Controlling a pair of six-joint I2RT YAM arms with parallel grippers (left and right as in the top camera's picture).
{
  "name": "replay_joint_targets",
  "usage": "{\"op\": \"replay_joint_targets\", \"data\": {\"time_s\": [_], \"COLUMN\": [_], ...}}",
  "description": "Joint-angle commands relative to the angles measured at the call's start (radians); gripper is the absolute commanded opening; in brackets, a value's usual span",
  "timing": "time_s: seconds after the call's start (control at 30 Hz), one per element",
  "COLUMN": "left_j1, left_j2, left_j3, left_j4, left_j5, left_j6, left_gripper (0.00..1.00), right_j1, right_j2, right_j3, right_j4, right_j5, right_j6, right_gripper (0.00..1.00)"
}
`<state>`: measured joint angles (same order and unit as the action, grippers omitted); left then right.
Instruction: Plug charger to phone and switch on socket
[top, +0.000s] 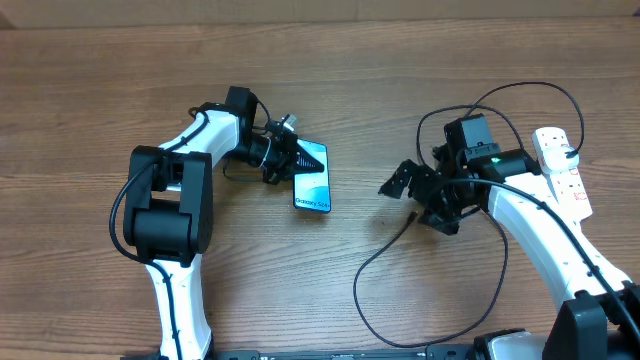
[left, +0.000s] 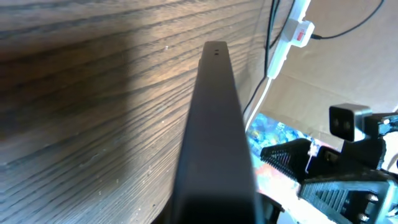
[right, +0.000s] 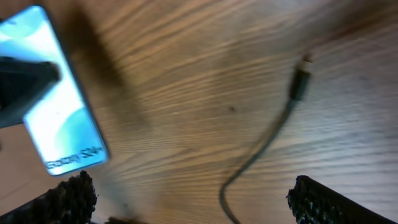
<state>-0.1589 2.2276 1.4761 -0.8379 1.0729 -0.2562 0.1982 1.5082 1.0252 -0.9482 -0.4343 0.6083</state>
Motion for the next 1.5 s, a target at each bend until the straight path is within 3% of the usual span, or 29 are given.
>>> {"op": "replay_joint_targets", "data": {"time_s": [0.0,0.23,0.27,0.3,1.47], "left_j1": [0.001,0.002,0.001,0.001,0.002], "left_j2": [-0.007,-0.007,-0.007,-0.007,-0.007], "left_j3": [0.006,0.006,0.006,0.006,0.006], "left_j4": [-0.007,-0.014,-0.014,-0.015,-0.033], "left_j5": [-0.008,-0.007,-0.007,-0.007,-0.007], "left_j6": [-0.014,-0.014,-0.014,-0.014,-0.014], "left_gripper": [0.04,0.04,0.04,0.04,0.04], "right_j1": [0.005,0.052,0.066,0.077,0.104], "right_j2": [-0.004,-0.004,-0.004,-0.004,-0.004], "right_j3": [0.021,0.014,0.01,0.008,0.007], "right_j4": [-0.036,-0.098,-0.097,-0.1,-0.04], "right_j5": [0.081,0.24,0.24,0.24,0.24], "right_j6": [0.021,0.126,0.126,0.125,0.125], "right_gripper": [0.83,0.83,0.87,1.0,1.0]}}
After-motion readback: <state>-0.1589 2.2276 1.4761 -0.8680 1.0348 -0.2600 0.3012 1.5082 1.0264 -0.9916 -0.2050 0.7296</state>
